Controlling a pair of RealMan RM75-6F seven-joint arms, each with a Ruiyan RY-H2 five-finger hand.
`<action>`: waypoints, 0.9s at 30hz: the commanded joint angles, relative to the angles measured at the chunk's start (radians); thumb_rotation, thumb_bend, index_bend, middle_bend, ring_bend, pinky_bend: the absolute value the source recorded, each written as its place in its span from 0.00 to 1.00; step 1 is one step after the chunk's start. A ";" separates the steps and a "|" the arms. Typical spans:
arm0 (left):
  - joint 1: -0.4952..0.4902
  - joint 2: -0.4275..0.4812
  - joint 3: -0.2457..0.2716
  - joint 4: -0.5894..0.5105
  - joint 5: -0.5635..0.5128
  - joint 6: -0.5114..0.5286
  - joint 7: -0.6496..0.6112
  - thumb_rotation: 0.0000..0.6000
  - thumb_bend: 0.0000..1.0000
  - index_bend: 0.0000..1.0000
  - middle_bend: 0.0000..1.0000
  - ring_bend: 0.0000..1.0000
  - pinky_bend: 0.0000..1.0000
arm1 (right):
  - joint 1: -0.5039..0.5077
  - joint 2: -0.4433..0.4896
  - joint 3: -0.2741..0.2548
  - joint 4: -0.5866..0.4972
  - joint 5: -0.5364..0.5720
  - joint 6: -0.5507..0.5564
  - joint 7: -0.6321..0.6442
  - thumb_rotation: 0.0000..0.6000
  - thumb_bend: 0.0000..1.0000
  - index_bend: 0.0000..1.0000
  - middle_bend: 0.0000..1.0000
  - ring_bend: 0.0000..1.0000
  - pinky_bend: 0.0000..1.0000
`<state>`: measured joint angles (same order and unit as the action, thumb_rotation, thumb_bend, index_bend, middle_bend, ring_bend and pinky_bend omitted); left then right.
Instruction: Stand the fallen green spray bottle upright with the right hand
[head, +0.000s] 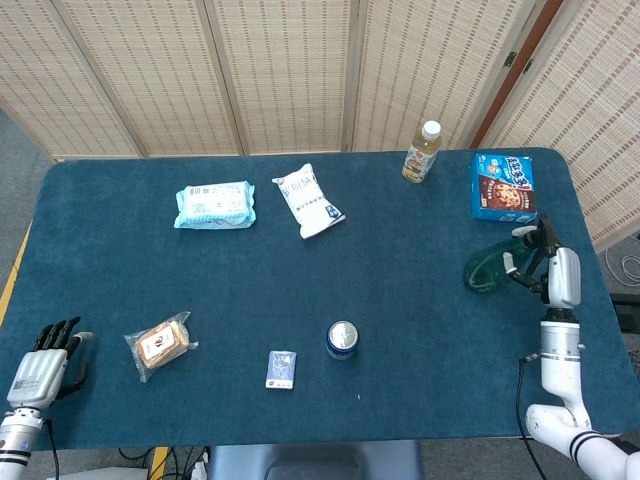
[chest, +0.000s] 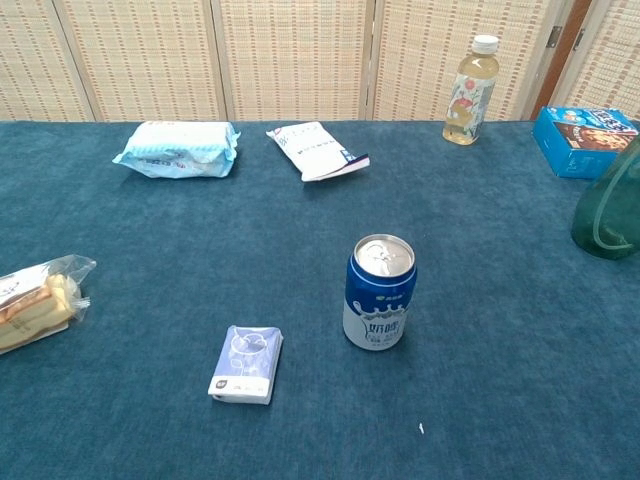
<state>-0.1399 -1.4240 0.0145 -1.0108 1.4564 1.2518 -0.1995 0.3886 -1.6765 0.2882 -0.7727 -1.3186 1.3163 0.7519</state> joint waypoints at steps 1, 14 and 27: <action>-0.001 0.000 -0.001 -0.001 -0.002 -0.003 0.002 1.00 0.51 0.22 0.07 0.00 0.00 | 0.010 -0.011 0.002 0.025 -0.003 -0.013 0.022 1.00 0.26 0.44 0.53 0.40 0.43; -0.003 -0.001 -0.002 0.009 -0.011 -0.018 0.000 1.00 0.50 0.22 0.07 0.00 0.00 | 0.015 -0.025 -0.001 0.083 -0.015 -0.021 0.098 1.00 0.21 0.44 0.47 0.37 0.39; -0.006 0.002 -0.003 -0.005 -0.014 -0.023 0.017 1.00 0.50 0.22 0.07 0.00 0.00 | 0.002 -0.005 -0.002 0.070 -0.025 0.010 0.121 1.00 0.19 0.40 0.43 0.34 0.37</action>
<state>-0.1456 -1.4222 0.0109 -1.0158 1.4423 1.2290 -0.1823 0.3905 -1.6816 0.2861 -0.7025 -1.3440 1.3264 0.8725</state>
